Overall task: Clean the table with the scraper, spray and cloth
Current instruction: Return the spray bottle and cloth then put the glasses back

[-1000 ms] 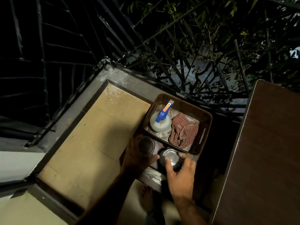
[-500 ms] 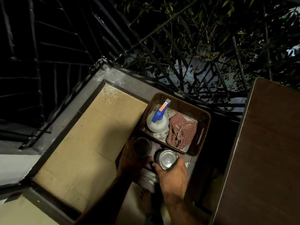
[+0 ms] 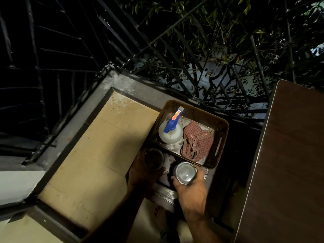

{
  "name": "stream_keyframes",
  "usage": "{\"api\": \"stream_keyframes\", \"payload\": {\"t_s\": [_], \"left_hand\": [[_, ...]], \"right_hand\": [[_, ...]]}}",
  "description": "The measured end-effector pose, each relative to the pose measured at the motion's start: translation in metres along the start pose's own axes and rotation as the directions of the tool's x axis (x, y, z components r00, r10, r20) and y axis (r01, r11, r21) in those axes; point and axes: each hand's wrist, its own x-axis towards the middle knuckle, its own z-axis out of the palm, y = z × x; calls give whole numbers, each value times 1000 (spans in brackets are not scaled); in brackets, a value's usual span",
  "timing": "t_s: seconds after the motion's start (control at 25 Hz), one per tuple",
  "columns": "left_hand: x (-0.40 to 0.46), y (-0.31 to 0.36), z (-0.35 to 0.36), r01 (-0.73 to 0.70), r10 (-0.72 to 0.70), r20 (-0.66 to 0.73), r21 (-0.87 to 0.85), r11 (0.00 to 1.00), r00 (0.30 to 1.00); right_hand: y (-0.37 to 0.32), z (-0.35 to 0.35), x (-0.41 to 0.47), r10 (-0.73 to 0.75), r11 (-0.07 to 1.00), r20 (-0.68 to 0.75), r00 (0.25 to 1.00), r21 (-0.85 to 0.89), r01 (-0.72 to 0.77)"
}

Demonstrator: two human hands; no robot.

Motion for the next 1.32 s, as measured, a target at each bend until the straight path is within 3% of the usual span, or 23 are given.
{"api": "stream_keyframes", "payload": {"t_s": [0.28,0.44,0.6,0.8,1.32], "left_hand": [[-24,42,-27,-142,154,-108,111,984,982],[-27,54,-41,-160,169,-49,149,976,984],[-34,87,-61,-134,133,22,69,989,991],[-56,149,-81,45,-45,3,-121,992,999],[-93,289,-22,-99,96,-29,-109,989,995]], "right_hand": [[-13,-39,-18,-18,1000,38,999,9,17],[-32,-67,-30,-109,994,64,992,16,108],[-65,-99,-37,-198,979,64,978,-41,201],[-106,-147,-31,-285,957,-25,958,-59,283],[-117,-314,7,-347,937,-142,927,-17,348]]}}
